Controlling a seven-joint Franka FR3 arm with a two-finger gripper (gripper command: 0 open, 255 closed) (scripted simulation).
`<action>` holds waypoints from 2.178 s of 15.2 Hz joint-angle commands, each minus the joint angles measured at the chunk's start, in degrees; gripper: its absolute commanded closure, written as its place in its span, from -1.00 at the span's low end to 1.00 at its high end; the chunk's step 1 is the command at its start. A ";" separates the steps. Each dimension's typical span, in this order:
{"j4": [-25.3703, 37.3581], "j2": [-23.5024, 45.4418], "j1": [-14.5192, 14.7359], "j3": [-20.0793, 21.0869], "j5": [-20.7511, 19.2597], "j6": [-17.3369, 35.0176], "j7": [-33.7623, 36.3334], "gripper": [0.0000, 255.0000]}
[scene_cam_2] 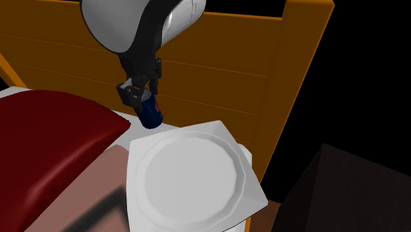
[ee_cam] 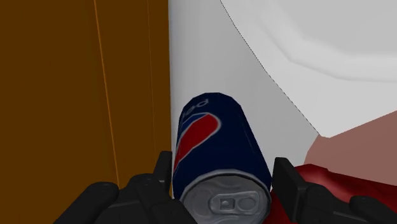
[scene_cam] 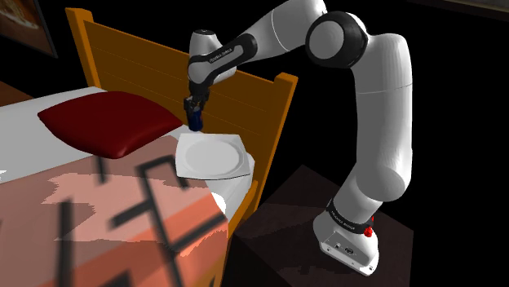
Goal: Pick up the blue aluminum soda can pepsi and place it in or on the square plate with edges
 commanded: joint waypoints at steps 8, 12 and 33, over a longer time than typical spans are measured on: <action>1.74 -3.25 -0.10 0.25 0.47 -5.04 -0.57 1.00; 2.98 -4.53 -0.13 0.35 0.68 -7.54 -0.85 1.00; -28.50 -35.97 4.00 3.61 0.85 -8.08 6.69 1.00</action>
